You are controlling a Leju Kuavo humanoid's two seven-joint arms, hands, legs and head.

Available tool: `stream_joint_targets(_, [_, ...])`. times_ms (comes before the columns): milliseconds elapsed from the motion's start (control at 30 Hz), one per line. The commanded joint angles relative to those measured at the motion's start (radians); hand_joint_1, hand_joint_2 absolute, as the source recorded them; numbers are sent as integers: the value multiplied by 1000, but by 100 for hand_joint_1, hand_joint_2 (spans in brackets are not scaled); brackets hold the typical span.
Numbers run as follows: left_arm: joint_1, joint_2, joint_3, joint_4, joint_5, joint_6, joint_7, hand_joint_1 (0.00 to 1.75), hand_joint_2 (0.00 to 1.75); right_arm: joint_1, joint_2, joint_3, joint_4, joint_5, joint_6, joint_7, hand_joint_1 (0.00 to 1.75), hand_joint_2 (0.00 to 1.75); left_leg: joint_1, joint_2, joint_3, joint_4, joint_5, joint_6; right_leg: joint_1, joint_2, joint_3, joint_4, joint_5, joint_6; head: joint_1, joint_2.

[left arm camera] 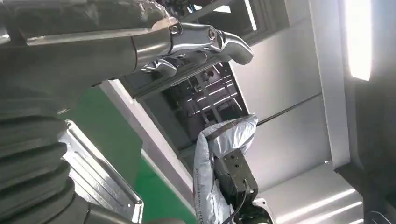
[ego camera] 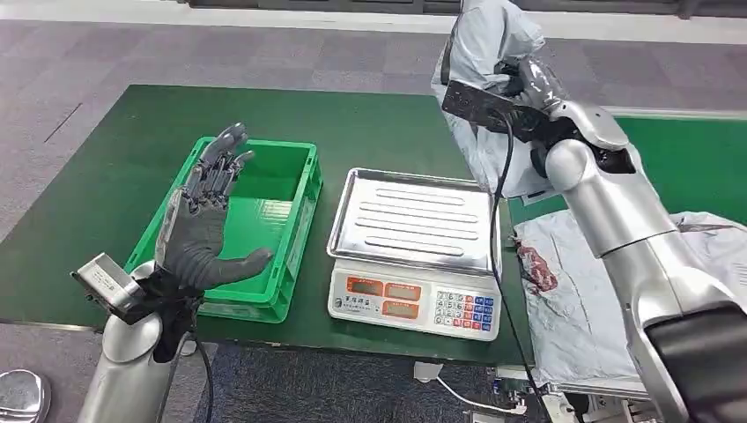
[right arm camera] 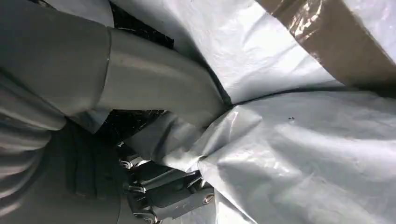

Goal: Moved the parcel from conveyor to table for the left to box.

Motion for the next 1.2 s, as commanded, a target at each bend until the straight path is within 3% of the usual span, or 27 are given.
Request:
stream_joint_targets(33, [1,18,-36,47,9,-16,20,0,175,11,28,153,-37,-14,175,-123,175,175,1,1,1,-1,0,0,1,0,1,-1,0,-1,0,0])
stream_joint_targets(67, [11,23,-42,58,14,-3,9,0,175,67,43,199,-113,-52,159,-47,175,175,1,1,1,-2,0,0,1,1,1,-2,1,-1,0,0])
stream_joint_targets(133, [17,24,-45,62,17,6,3,0,175,94,36,259,-162,-108,141,3,175,175,1,4,5,-4,0,-1,1,4,4,-4,1,-1,0,0])
stream_joint_targets(400, [17,24,-44,50,18,5,3,0,175,81,16,284,-162,-135,144,-5,175,175,1,-1,-1,-1,0,-1,2,-1,-1,-1,0,-1,0,0])
stream_joint_targets(1200, [17,24,-44,50,18,5,3,0,175,81,16,284,-162,-135,144,-5,175,175,2,0,0,-1,1,-1,2,0,-1,-1,1,-1,0,0])
